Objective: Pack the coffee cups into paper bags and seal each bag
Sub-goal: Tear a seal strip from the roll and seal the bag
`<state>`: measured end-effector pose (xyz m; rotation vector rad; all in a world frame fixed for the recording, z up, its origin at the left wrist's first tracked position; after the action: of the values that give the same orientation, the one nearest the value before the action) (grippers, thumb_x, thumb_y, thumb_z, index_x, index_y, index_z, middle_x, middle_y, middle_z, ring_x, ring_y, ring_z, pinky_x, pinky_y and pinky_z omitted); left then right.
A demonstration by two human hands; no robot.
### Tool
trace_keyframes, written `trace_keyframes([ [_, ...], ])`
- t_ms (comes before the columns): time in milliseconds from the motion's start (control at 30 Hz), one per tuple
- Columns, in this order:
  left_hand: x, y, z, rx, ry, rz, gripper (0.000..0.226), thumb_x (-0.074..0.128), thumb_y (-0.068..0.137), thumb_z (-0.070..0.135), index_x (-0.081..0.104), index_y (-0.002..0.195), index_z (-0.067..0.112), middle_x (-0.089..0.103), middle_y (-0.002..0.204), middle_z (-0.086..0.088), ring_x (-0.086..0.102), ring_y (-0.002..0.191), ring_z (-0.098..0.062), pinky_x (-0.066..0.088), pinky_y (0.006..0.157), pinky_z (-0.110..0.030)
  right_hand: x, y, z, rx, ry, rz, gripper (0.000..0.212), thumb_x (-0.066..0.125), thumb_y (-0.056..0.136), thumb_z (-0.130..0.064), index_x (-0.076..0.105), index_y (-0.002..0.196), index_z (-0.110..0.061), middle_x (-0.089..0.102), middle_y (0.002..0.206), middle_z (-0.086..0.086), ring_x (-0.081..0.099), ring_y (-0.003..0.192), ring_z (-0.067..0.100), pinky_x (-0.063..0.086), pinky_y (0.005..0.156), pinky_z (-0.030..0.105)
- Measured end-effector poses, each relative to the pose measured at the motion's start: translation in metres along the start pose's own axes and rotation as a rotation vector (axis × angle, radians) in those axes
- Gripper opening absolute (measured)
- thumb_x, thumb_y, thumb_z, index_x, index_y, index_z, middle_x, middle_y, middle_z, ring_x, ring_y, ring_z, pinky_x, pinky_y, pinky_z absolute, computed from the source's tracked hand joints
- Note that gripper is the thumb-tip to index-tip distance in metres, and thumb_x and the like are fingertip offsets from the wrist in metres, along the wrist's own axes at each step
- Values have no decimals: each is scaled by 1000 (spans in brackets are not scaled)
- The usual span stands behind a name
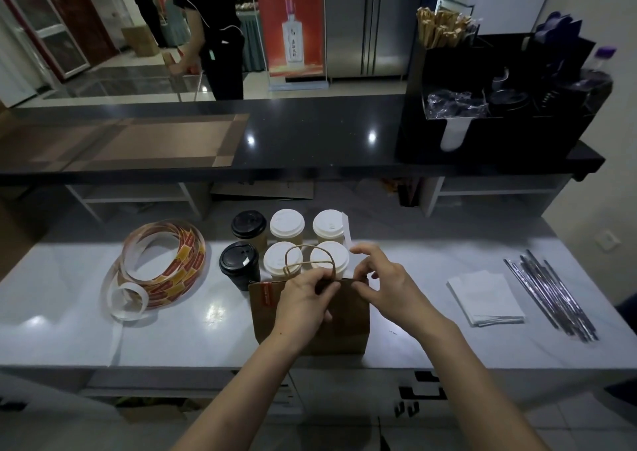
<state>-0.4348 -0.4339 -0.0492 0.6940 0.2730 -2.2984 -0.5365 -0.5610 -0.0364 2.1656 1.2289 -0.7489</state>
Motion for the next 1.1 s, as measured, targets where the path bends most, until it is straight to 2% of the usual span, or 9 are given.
trace_keyframes([
  [100, 2, 1, 0, -6, -30, 7, 11, 70, 99, 25, 69, 92, 33, 67, 86, 7, 62, 49, -10, 48, 47, -23, 1, 0, 1, 7, -6, 5, 64, 75, 94, -14, 39, 138, -43, 64, 90, -19, 62, 95, 3, 55, 90, 26],
  [233, 3, 3, -2, 4, -36, 15, 8, 71, 98, 27, 72, 91, 32, 67, 85, 10, 64, 57, -21, 57, 46, -43, 0, -1, 1, 7, 1, 18, 62, 76, 94, -15, 41, 137, -43, 65, 90, -20, 62, 96, 0, 53, 91, 21],
  [300, 3, 3, -2, 8, -25, 20, 8, 70, 98, 28, 72, 92, 32, 66, 87, 11, 65, 57, -19, 58, 48, -46, -3, -3, 0, 3, 36, 32, 60, 77, 93, -15, 43, 135, -43, 65, 93, -19, 61, 99, 1, 50, 91, 16],
  [500, 3, 2, -5, -13, -34, 13, 6, 70, 99, 29, 73, 97, 34, 67, 95, 14, 67, 58, -16, 61, 54, -45, -46, -10, -16, -38, 90, 329, 31, 75, 95, -18, 54, 115, -29, 50, 124, -12, 53, 114, 2, 45, 88, 8],
  [600, 3, 2, -5, -19, -36, 11, 5, 70, 99, 29, 73, 98, 33, 67, 97, 14, 67, 56, -16, 62, 56, -44, -63, -12, -18, -8, 168, 390, 20, 70, 99, -19, 54, 107, -29, 57, 120, -13, 57, 112, 3, 51, 88, 18],
  [700, 4, 2, -5, -13, -38, 8, 6, 69, 100, 27, 73, 99, 31, 67, 95, 14, 68, 57, -19, 61, 58, -46, -71, -14, -22, 32, 224, 379, 20, 68, 101, -22, 53, 102, -35, 63, 108, -20, 59, 105, 1, 53, 86, 22],
  [900, 5, 1, -7, -32, -52, 16, 7, 68, 100, 29, 74, 99, 33, 68, 91, 14, 69, 62, -20, 62, 60, -47, -75, -15, -33, 13, 232, 366, 24, 72, 98, -17, 52, 103, -30, 62, 98, -16, 61, 99, 7, 54, 85, 20],
  [1000, 5, 0, -5, -26, -41, 31, 7, 69, 100, 31, 74, 96, 34, 67, 88, 15, 68, 70, -16, 62, 58, -46, -67, -12, -33, 41, 227, 279, 27, 72, 98, -18, 50, 103, -33, 60, 98, -19, 59, 101, 2, 53, 84, 17],
  [1100, 5, 1, -5, -5, -30, 42, 8, 69, 99, 32, 74, 94, 36, 67, 86, 17, 68, 68, -15, 60, 56, -47, -52, -11, -33, 45, 179, 154, 27, 71, 98, -18, 50, 103, -37, 62, 96, -21, 60, 100, 1, 53, 86, 20],
])
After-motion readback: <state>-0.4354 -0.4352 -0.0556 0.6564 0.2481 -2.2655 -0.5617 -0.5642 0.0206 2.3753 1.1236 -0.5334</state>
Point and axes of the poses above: each hand's wrist, its own y-axis towards the middle knuckle, its own x-axis out of the palm, z = x × y, the point moved 10 cm from there along y, towards the middle knuckle
